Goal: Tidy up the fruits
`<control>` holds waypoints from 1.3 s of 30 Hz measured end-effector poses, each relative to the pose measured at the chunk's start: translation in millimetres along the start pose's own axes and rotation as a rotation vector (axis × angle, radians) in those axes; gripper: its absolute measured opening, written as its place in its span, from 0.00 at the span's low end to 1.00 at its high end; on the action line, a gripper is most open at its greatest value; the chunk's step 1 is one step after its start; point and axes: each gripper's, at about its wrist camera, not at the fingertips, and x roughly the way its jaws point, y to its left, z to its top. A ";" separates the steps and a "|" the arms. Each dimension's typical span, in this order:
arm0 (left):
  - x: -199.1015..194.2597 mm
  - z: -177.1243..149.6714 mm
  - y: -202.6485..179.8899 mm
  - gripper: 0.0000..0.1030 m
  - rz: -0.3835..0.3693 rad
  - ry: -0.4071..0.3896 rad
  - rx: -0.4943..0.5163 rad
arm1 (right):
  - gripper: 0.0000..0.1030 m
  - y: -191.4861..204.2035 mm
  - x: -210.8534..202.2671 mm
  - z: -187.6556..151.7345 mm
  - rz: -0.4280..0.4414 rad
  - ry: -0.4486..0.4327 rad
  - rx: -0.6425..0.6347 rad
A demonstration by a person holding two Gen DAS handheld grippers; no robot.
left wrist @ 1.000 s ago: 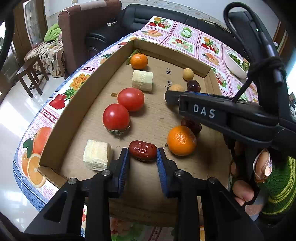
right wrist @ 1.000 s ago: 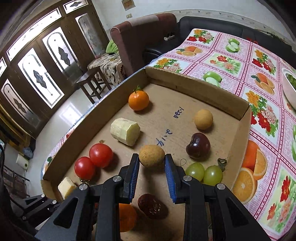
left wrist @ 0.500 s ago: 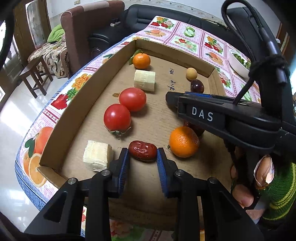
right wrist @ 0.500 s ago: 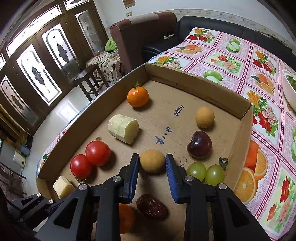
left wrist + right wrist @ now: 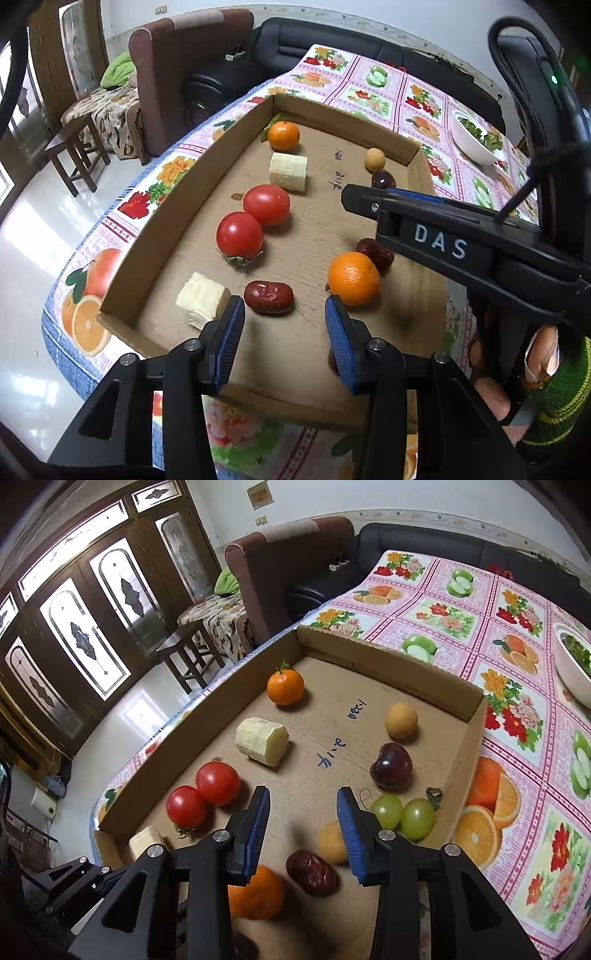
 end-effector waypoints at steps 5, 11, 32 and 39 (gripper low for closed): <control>-13.1 -7.8 -7.0 0.43 0.003 -0.031 0.026 | 0.45 -0.9 -21.2 -10.0 0.016 -0.032 0.014; -26.8 -19.5 -8.7 0.44 0.013 -0.056 0.032 | 0.49 -8.8 -44.3 -22.8 0.020 -0.072 0.031; -74.8 -44.1 -8.3 0.55 0.094 -0.194 0.027 | 0.73 -15.7 -107.3 -88.1 0.031 -0.155 -0.164; -81.8 -54.0 -2.5 0.59 0.114 -0.207 0.016 | 0.77 5.3 -119.6 -103.7 0.078 -0.151 -0.357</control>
